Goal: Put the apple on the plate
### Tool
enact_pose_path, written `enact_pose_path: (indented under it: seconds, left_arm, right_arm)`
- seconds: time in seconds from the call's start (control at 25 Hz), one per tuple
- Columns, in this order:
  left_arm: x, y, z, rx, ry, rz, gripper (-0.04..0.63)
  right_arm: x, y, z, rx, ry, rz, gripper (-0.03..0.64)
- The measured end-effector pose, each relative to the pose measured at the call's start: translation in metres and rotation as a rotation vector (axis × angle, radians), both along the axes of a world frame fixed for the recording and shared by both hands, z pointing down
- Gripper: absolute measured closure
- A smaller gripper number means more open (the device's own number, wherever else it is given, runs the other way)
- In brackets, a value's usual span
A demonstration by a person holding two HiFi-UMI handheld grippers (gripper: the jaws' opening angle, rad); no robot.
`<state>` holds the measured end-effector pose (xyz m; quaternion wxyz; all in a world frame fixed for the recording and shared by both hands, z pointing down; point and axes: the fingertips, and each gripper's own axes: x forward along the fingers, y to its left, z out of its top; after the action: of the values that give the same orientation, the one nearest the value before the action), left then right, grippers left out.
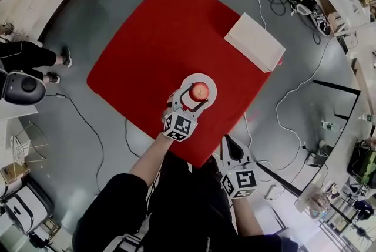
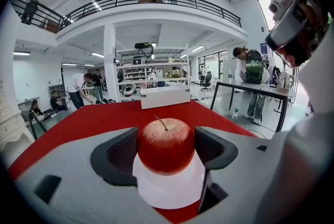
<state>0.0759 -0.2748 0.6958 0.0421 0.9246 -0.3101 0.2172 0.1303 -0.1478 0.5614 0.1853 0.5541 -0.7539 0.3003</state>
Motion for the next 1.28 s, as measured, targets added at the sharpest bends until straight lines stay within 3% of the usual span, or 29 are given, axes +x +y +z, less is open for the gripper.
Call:
enact_pose_path:
  seconds: [0.6, 0.72, 1.2, 1.28]
  left_arm:
    - [0.008, 0.002, 0.02, -0.014, -0.02, 0.028, 0.258]
    - [0.007, 0.004, 0.021, -0.026, -0.016, 0.029, 0.232]
    - [-0.013, 0.019, -0.037, 0.007, 0.053, -0.024, 0.238]
    - [-0.019, 0.022, -0.056, 0.029, 0.078, -0.047, 0.304]
  right_arm:
    - [0.0, 0.0, 0.005, -0.014, -0.021, -0.002, 0.606]
    - [-0.004, 0.002, 0.005, -0.016, -0.02, -0.01, 0.606]
    - [-0.003, -0.006, -0.012, 0.037, -0.036, -0.043, 0.606]
    - [-0.005, -0.009, -0.015, 0.049, -0.047, -0.058, 0.606]
